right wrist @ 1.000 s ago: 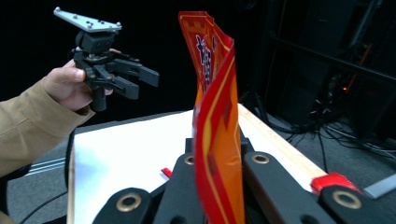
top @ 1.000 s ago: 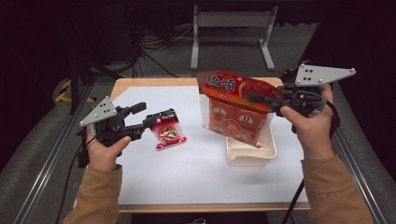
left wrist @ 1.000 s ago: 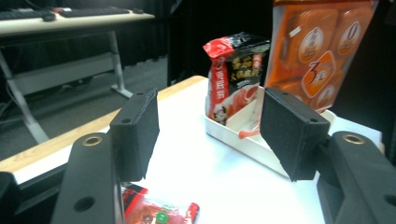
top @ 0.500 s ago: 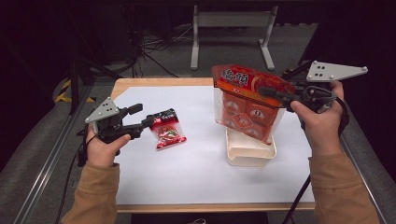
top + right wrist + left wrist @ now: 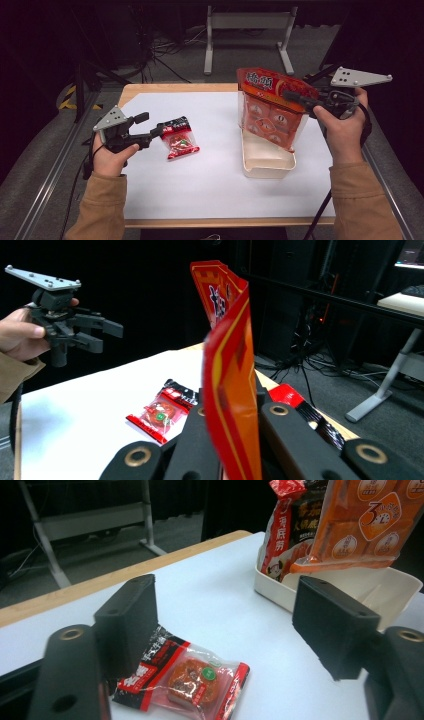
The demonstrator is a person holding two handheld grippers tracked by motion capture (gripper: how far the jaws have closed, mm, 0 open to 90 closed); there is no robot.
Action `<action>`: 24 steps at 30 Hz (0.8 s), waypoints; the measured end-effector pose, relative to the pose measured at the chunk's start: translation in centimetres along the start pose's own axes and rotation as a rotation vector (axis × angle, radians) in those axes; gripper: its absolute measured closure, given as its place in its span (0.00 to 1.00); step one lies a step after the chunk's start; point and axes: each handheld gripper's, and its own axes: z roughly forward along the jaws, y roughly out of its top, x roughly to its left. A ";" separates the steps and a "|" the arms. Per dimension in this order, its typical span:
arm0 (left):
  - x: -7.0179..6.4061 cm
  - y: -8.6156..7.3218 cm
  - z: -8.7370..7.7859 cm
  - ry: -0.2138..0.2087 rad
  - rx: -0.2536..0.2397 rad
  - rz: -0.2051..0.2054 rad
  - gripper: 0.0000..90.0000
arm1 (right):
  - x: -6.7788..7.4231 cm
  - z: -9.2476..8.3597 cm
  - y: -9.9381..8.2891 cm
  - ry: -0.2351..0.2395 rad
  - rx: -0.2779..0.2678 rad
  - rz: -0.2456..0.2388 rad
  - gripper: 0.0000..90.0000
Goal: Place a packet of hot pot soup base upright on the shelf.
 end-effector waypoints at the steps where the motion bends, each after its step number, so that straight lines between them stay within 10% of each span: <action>1: 0.0 0.0 0.0 0.000 0.000 0.000 0.27 | 0.0 0.0 0.0 0.000 0.000 0.000 1.00; 24: 0.0 -0.4 0.7 0.027 0.038 -0.006 0.13 | -0.7 0.7 -2.9 -0.077 -0.001 0.062 1.00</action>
